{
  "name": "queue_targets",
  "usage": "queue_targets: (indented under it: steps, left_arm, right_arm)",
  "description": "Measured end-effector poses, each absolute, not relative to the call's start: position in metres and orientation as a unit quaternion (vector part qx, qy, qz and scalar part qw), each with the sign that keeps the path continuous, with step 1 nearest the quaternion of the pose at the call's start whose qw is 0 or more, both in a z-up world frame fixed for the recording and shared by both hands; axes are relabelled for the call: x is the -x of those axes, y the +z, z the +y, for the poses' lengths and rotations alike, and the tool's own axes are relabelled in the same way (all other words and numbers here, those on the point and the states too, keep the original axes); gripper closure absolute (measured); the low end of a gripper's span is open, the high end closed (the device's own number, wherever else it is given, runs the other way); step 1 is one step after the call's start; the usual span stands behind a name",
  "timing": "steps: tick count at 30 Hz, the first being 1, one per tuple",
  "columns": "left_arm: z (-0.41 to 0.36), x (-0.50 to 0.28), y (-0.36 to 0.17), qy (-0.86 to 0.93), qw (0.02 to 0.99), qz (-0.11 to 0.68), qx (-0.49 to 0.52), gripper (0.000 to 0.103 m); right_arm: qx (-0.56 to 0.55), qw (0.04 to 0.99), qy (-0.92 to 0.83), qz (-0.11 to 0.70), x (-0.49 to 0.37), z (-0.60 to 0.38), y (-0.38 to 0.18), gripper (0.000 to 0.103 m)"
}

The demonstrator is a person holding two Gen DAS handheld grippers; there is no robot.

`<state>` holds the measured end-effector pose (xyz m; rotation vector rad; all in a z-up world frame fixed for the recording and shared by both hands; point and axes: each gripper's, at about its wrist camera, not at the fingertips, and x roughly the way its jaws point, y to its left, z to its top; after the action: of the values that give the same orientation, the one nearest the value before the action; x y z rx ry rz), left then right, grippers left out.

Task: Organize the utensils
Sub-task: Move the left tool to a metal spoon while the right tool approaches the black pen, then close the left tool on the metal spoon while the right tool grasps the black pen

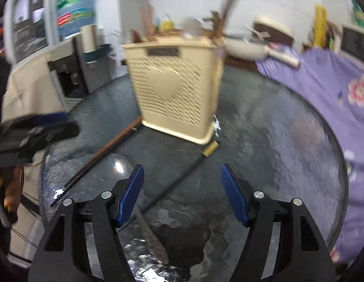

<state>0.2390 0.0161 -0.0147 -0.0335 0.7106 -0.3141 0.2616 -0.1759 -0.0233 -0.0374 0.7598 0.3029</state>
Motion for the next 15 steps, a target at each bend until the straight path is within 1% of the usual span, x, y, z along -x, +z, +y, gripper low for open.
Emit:
queue_targets:
  steps: [1,3,4,7,9,12,15]
  left_arm:
    - [0.012,-0.239,-0.019,-0.156,0.921,0.356,0.014,0.038]
    - [0.006,-0.241,-0.028,-0.166,0.911,0.376,0.013,0.047]
    - [0.003,-0.242,-0.032,-0.169,0.908,0.383,0.013,0.049]
    - [-0.005,-0.244,-0.041,-0.168,0.902,0.397,0.002,0.05]
    - [-0.007,-0.246,-0.045,-0.165,0.899,0.406,0.003,0.053]
    - [-0.007,-0.248,-0.047,-0.164,0.894,0.416,0.003,0.057]
    - [-0.01,-0.246,-0.05,-0.165,0.89,0.424,-0.005,0.058]
  right_arm:
    - [0.01,0.914,0.142,0.381,-0.266,-0.179,-0.027,0.044]
    - [-0.008,0.906,0.134,0.402,-0.276,-0.184,-0.035,0.047]
    - [-0.024,0.9,0.132,0.416,-0.283,-0.187,-0.04,0.05]
    - [-0.061,0.888,0.125,0.439,-0.3,-0.192,-0.048,0.053]
    - [-0.076,0.885,0.114,0.445,-0.311,-0.192,-0.051,0.054]
    - [-0.076,0.884,0.102,0.45,-0.322,-0.186,-0.053,0.057]
    - [-0.055,0.884,0.086,0.456,-0.33,-0.173,-0.059,0.061]
